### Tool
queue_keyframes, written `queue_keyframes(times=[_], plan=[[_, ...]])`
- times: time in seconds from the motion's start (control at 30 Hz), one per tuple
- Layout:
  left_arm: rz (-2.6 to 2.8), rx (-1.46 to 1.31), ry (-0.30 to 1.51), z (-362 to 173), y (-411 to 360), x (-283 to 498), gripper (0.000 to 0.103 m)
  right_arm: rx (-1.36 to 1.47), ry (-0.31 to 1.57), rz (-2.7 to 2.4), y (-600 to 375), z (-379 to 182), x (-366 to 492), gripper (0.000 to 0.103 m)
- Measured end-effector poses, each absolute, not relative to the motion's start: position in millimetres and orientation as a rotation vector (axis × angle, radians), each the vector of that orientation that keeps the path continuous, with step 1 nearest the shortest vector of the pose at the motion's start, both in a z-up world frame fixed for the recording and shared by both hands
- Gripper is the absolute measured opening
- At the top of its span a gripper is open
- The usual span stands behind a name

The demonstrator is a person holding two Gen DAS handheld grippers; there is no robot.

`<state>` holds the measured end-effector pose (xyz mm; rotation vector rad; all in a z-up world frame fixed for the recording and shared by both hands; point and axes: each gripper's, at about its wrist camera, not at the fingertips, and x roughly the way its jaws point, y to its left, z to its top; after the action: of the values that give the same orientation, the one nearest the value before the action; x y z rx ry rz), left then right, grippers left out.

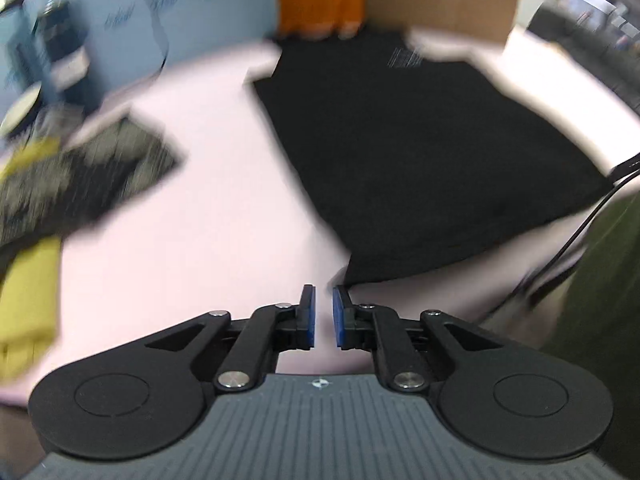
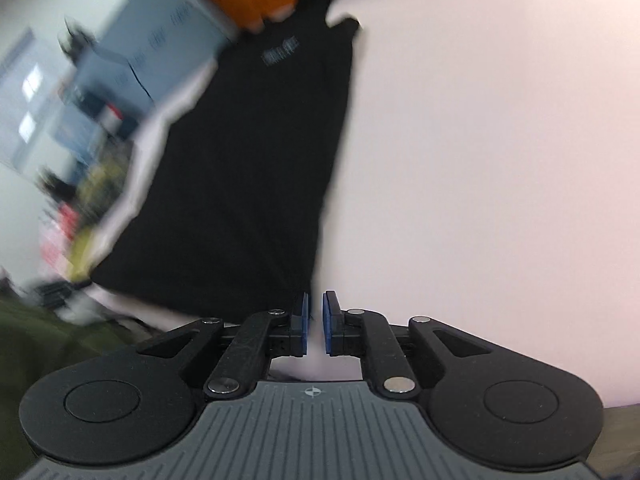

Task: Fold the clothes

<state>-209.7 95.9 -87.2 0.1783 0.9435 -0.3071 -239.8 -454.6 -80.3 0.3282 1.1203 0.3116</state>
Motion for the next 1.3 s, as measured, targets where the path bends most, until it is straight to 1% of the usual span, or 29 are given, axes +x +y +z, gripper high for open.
queue_keyframes(times=[0.03,0.1,0.13,0.17,0.2,0.23,0.27,0.3,0.33,0.4,0.43,0.47,0.5,0.53,0.6,0.63,0.67,0.73,0.77,0.8,0.83,0.87,0.9,0.93,0.97,1.03,1.1,1.2,1.3], plan=[[-0.29,0.167,0.957,-89.8,101.0,-214.1,0.009,0.316,1.114,0.306,-454.4,-77.9,-242.5,0.01],[-0.262,0.136,0.969,-91.0,111.4,-221.7,0.011,0.311,1.098,0.297,-455.3,-72.6,-247.9,0.024],[-0.265,0.099,0.95,-86.4,115.0,-223.7,0.016,0.346,1.078,0.29,-458.8,-70.3,-250.2,0.033],[-0.269,0.063,0.931,-81.8,118.6,-225.6,0.02,0.405,1.051,0.292,-463.7,-69.0,-251.0,0.036],[-0.277,0.005,0.897,-75.8,122.1,-225.2,0.032,0.466,1.022,0.295,-468.7,-67.9,-251.6,0.036],[-0.279,-0.059,0.879,-72.6,123.2,-220.5,0.052,0.537,0.999,0.299,-473.9,-68.3,-250.2,0.037],[-0.281,-0.123,0.861,-69.5,124.3,-215.7,0.062,0.605,0.985,0.301,-477.5,-69.9,-248.4,0.038],[-0.283,-0.187,0.843,-66.4,125.3,-211.0,0.077,0.658,0.98,0.304,-479.5,-73.5,-245.4,0.038],[-0.275,-0.233,0.848,-68.2,124.0,-203.7,0.081,0.677,0.985,0.31,-477.2,-76.9,-242.2,0.038],[-0.252,-0.302,0.883,-74.5,119.7,-188.9,0.082,0.667,1.004,0.335,-465.6,-82.2,-235.3,0.037],[-0.253,-0.301,0.914,-80.4,116.1,-184.4,0.072,0.637,1.018,0.356,-456.0,-84.0,-231.5,0.025],[-0.254,-0.299,0.944,-86.2,112.6,-179.9,0.053,0.602,1.034,0.387,-447.2,-83.7,-228.4,0.008],[-0.268,-0.248,0.978,-90.9,106.4,-180.0,0.008,0.589,1.04,0.409,-441.9,-82.6,-228.0,0.006],[-0.28,-0.201,1.012,-94.3,102.2,-180.6,0.005,0.59,1.036,0.417,-440.6,-80.4,-228.9,0.006],[-0.278,-0.182,1.028,-95.9,106.2,-184.3,0.005,0.501,1.083,0.378,-440.0,-82.8,-230.2,0.006],[-0.263,-0.174,1.048,-97.0,109.4,-185.1,0.009,0.453,1.108,0.356,-439.8,-84.3,-230.8,0.006],[-0.242,-0.161,1.068,-96.9,111.9,-186.0,0.009,0.405,1.133,0.334,-439.5,-85.7,-231.4,0.006],[-0.216,-0.15,1.084,-90.3,116.0,-188.6,0.008,0.431,1.123,0.33,-443.3,-79.3,-231.8,0.007],[-0.227,-0.159,1.072,-83.6,117.6,-190.6,0.011,0.408,1.095,0.324,-442.4,-71.4,-232.0,0.009],[-0.239,-0.169,1.058,-76.9,119.2,-192.6,0.017,0.379,1.065,0.317,-441.1,-63.0,-232.3,0.012],[-0.267,-0.2,1.025,-67.7,120.1,-193.5,0.023,0.368,1.042,0.334,-436.9,-59.0,-227.6,0.02],[-0.294,-0.233,0.984,-59.2,120.4,-193.3,0.042,0.359,1.021,0.353,-432.2,-55.6,-222.2,0.028],[-0.319,-0.261,0.939,-51.3,117.6,-192.7,0.064,0.351,1.0,0.372,-427.5,-52.2,-216.8,0.031],[-0.345,-0.273,0.903,-47.6,111.3,-187.0,0.076,0.342,0.978,0.392,-422.9,-48.9,-211.4,0.033],[-0.37,-0.284,0.867,-44.0,104.9,-181.2,0.077,0.333,0.956,0.411,-418.2,-45.5,-206.0,0.034],[-0.37,-0.232,0.856,-47.2,83.0,-159.1,0.077,0.26,0.941,0.452,-398.7,-53.1,-184.0,0.034],[-0.308,-0.14,0.897,-58.4,58.1,-136.4,0.073,0.184,0.927,0.494,-378.5,-61.6,-161.3,0.034],[-0.255,-0.041,0.988,-80.7,34.3,-114.0,0.064,0.068,0.915,0.544,-352.1,-75.2,-132.4,0.034],[-0.222,0.009,1.052,-94.3,25.2,-110.0,0.064,-0.006,0.965,0.588,-343.9,-85.6,-136.3,0.034]])
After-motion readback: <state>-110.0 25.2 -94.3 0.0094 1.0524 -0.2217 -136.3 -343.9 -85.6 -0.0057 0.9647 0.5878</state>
